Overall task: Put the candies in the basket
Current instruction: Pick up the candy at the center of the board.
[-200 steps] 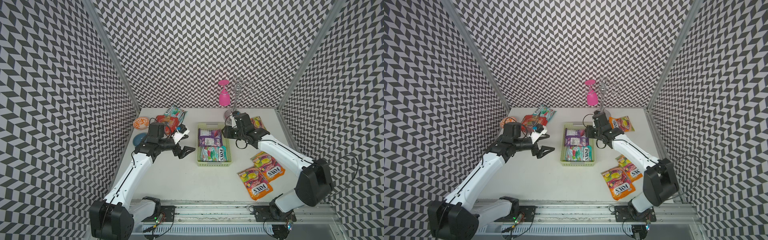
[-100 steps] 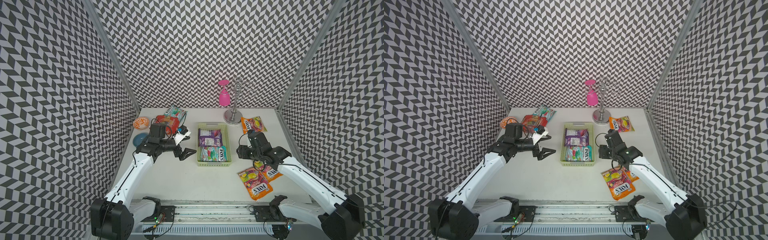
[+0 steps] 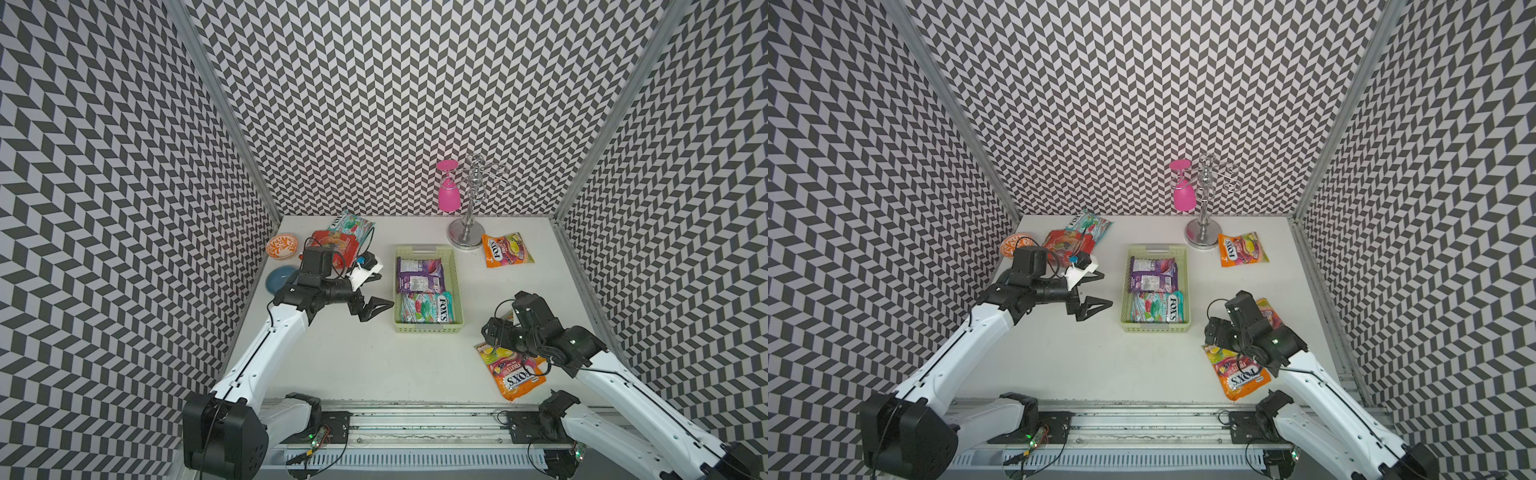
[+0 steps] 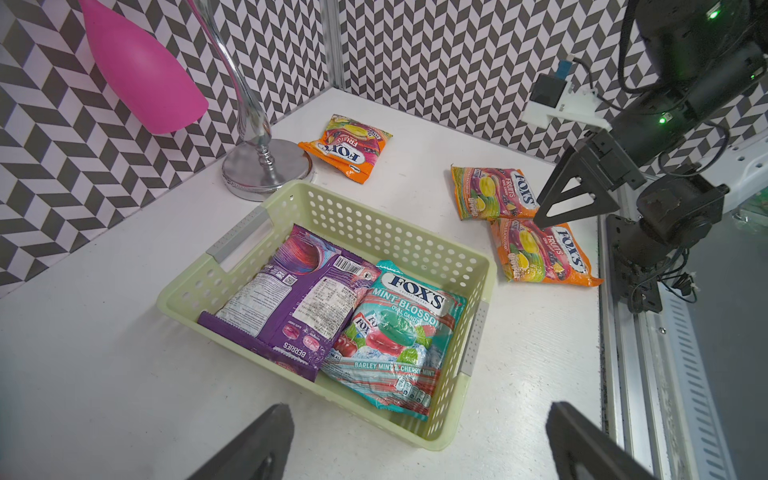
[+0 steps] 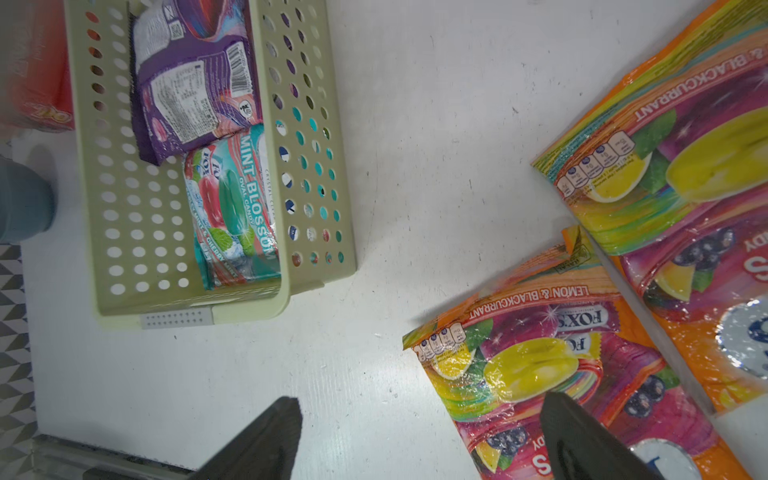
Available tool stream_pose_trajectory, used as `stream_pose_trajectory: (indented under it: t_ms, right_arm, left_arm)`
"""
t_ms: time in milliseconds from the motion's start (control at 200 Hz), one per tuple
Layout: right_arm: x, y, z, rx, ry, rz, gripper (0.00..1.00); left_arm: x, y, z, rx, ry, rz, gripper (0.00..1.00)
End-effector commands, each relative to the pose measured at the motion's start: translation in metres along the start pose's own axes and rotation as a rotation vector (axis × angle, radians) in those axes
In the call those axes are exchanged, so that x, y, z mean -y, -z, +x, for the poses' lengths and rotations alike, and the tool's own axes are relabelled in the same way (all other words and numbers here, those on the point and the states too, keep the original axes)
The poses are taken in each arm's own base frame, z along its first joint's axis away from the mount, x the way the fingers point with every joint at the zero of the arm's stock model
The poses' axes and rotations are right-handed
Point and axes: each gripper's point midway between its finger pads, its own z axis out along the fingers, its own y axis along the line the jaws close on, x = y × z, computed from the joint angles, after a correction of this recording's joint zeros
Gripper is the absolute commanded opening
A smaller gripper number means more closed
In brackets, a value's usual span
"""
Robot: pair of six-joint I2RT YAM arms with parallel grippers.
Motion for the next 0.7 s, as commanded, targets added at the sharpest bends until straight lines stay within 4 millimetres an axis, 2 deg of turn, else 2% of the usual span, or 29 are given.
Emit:
stream_pose_trajectory:
  t_ms: [0,75,135,340,481,696]
  right_arm:
    - [0.006,0.002,0.013,-0.066,0.009,0.030,0.89]
    - [0.017,-0.007,0.034,-0.160,0.010,0.072,0.86]
    - [0.012,-0.012,0.044,-0.192,0.029,0.057,0.82]
    - [0.019,-0.017,0.056,-0.200,0.049,0.186,0.79]
    - [0.025,-0.020,0.070,-0.211,0.145,0.325,0.79]
    - [0.024,-0.031,0.076,-0.185,0.249,0.471,0.81]
  left_arm:
    - [0.003,-0.004,0.004,-0.003,0.001,0.025,0.99]
    - [0.002,-0.003,0.003,-0.006,0.004,0.021,0.99]
    - [0.003,-0.003,0.002,-0.002,0.001,0.024,0.99]
    - [0.002,-0.003,0.004,-0.008,0.010,0.017,0.99]
    - [0.001,-0.005,0.005,-0.003,0.013,0.023,0.99]
    - [0.003,-0.003,0.003,0.004,0.010,0.025,0.99]
